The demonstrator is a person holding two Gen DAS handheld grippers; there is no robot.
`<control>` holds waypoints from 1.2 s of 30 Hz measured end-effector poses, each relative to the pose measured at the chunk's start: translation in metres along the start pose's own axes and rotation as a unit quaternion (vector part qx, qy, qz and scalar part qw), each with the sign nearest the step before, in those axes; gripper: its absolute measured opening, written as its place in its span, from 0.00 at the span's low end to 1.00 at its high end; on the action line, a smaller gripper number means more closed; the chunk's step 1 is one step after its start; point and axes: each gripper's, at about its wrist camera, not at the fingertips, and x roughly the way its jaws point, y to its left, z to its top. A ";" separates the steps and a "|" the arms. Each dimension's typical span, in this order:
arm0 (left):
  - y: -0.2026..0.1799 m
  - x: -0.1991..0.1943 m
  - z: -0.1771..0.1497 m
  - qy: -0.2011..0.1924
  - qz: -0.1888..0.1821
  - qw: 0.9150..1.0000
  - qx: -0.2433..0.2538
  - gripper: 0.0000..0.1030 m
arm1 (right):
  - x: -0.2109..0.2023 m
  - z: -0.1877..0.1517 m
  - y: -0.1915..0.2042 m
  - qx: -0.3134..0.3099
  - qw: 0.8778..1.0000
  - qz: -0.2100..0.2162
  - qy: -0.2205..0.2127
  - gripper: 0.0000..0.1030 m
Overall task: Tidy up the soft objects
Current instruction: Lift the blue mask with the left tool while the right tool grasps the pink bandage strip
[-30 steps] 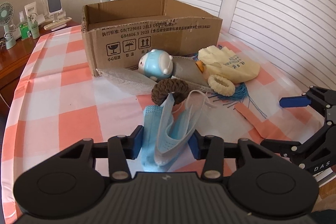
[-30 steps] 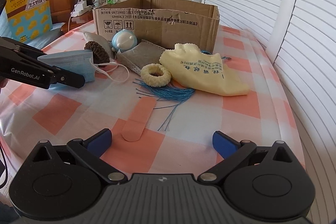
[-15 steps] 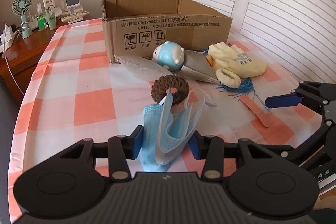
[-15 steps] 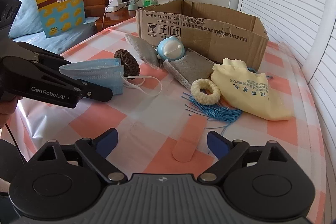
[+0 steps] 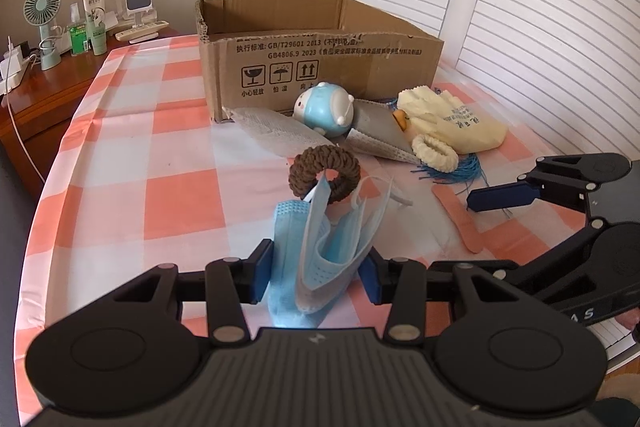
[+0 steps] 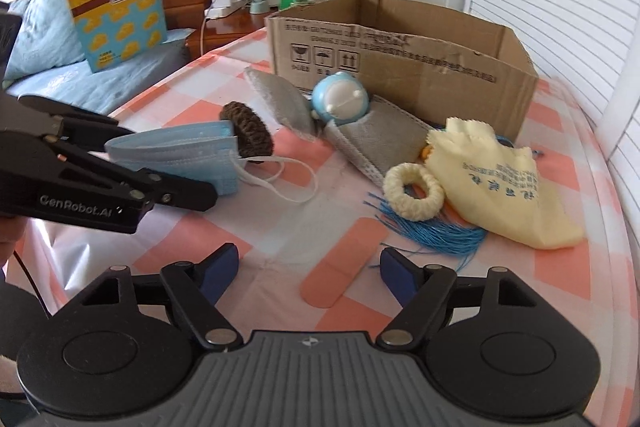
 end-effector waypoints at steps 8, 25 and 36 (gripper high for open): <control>0.001 0.000 0.000 0.004 -0.002 1.000 0.004 0.43 | -0.001 -0.003 -0.014 0.022 0.998 -0.058 -0.001 0.68; -0.002 0.002 0.000 0.006 0.000 1.000 0.017 0.43 | -0.004 0.000 -0.012 0.027 0.998 -0.049 -0.005 0.30; -0.008 -0.002 0.005 0.011 -0.002 0.999 0.045 0.35 | -0.015 -0.002 -0.011 0.010 0.999 -0.051 -0.007 0.23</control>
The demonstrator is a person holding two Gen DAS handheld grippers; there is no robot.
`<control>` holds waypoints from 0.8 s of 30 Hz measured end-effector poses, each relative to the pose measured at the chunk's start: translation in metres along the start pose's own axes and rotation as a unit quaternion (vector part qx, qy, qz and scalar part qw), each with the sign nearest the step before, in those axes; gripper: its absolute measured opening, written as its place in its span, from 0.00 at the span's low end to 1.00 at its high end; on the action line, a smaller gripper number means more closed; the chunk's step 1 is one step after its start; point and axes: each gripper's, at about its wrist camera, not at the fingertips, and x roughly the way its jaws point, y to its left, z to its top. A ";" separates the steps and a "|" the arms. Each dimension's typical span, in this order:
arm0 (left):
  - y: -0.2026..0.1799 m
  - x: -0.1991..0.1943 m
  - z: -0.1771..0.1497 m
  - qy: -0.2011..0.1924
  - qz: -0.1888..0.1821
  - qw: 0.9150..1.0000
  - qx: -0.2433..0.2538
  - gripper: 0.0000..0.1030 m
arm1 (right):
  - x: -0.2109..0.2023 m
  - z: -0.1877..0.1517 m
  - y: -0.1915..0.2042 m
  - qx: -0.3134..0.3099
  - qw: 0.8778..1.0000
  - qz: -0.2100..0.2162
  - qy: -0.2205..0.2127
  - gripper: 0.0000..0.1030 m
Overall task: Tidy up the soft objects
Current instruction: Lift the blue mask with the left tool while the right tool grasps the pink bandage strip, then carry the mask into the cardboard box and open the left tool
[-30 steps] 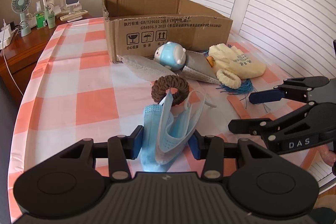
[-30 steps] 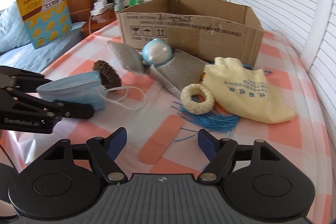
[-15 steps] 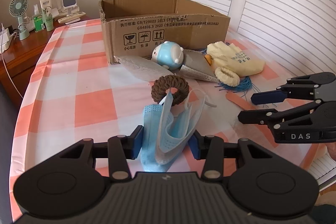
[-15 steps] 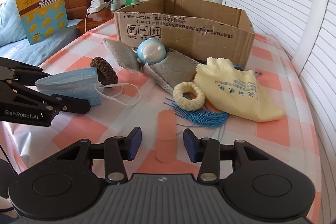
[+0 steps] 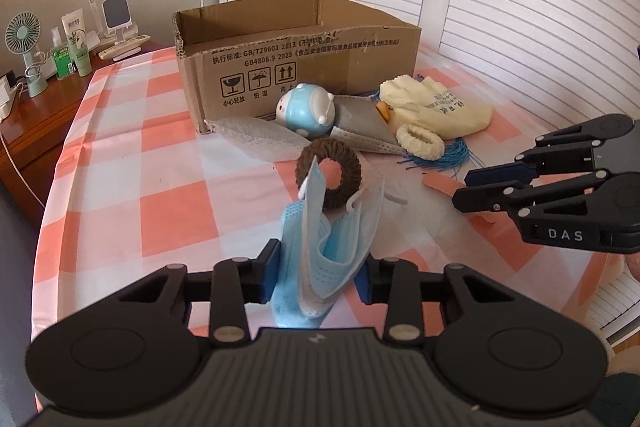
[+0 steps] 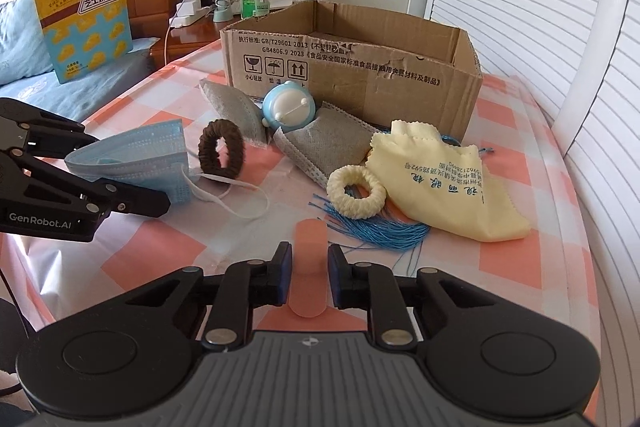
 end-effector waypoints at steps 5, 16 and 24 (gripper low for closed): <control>-0.004 -0.001 0.000 0.001 0.005 1.000 0.012 0.36 | 0.008 -0.001 -0.002 0.016 1.000 0.007 0.005 0.31; -0.001 0.002 -0.002 0.007 0.003 1.000 -0.003 0.27 | 0.006 0.001 0.003 0.008 1.000 -0.003 -0.003 0.22; -0.001 -0.010 0.003 0.006 -0.002 1.000 0.007 0.26 | -0.016 0.006 0.006 -0.022 1.000 -0.004 -0.018 0.22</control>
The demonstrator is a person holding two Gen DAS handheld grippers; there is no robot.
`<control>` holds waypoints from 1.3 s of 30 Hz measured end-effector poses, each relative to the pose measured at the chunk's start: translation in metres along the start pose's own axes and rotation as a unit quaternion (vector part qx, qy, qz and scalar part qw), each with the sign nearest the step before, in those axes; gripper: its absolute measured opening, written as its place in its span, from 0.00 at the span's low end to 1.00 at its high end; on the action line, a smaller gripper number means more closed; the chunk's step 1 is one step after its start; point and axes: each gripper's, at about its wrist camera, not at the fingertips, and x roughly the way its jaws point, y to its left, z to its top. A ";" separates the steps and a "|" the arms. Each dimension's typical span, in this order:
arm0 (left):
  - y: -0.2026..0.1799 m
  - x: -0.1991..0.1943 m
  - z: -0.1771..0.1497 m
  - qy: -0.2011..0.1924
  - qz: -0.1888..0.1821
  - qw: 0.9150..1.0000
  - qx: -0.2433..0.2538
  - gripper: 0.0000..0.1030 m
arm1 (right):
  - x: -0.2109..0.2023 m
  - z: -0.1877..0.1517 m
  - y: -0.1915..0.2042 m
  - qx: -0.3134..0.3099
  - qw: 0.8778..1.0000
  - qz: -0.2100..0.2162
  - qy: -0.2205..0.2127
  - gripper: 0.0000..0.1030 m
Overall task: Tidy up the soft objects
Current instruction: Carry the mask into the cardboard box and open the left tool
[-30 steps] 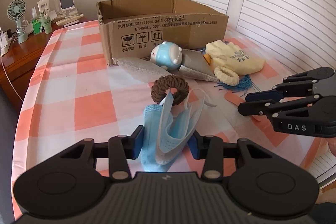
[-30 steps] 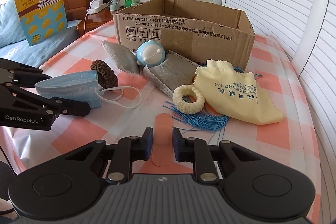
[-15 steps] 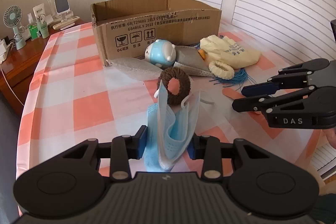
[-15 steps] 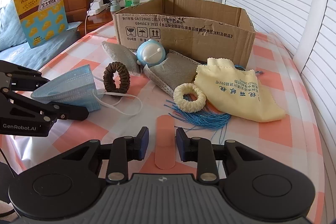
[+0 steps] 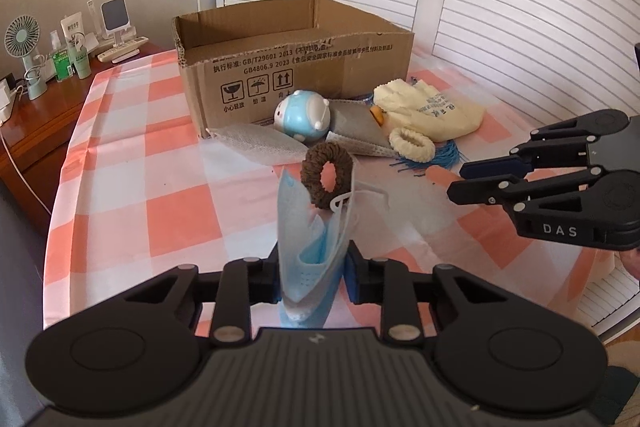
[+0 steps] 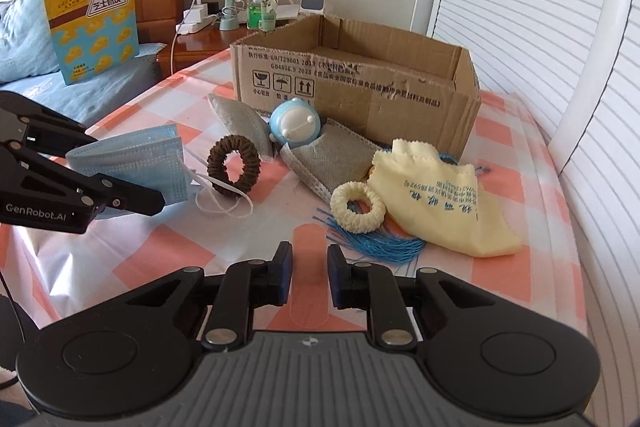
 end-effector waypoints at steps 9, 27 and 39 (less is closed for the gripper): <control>-0.008 -0.040 0.022 -0.019 -0.013 0.999 0.038 0.25 | -0.025 0.012 -0.005 -0.032 0.999 0.000 -0.014 0.22; 0.007 -0.027 0.138 -0.079 -0.002 0.994 0.081 0.24 | -0.028 0.063 -0.054 -0.023 0.999 -0.001 -0.040 0.21; 0.044 0.089 0.230 -0.060 0.047 0.995 0.063 0.74 | -0.010 0.104 -0.083 -0.025 0.997 -0.025 -0.063 0.22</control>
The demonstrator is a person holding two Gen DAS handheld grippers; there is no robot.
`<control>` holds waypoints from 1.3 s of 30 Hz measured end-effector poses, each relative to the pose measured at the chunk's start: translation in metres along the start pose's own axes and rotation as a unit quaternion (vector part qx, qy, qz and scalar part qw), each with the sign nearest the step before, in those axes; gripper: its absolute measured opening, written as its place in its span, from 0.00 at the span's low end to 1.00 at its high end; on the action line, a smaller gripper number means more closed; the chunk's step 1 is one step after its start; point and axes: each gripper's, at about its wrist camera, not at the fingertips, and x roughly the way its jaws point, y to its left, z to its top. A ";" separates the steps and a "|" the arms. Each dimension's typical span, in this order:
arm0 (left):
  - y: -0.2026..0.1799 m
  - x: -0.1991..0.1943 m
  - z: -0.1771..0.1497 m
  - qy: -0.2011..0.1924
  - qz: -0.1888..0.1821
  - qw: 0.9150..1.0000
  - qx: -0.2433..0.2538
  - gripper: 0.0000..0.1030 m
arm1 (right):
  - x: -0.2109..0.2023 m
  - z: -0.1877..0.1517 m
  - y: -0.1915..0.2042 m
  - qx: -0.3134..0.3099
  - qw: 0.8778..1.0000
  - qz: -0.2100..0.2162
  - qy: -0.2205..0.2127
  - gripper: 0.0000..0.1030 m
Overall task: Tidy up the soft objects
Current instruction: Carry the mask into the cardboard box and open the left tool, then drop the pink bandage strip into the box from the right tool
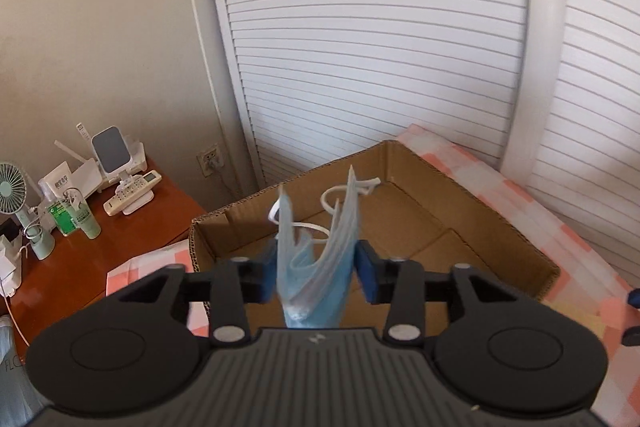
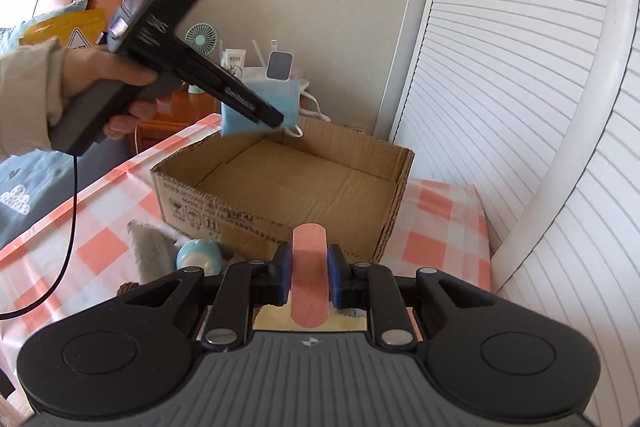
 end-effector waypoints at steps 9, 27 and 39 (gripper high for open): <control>0.014 0.016 -0.010 0.012 0.027 0.999 -0.028 0.92 | 0.017 0.014 -0.010 0.010 1.000 -0.004 0.000 0.22; -0.028 -0.122 -0.102 -0.024 0.084 0.995 -0.057 0.99 | 0.104 0.081 -0.032 0.018 1.000 -0.004 0.014 0.22; -0.040 -0.133 -0.131 0.012 0.065 0.994 -0.092 0.99 | 0.139 0.098 -0.043 0.039 0.998 -0.037 0.021 0.93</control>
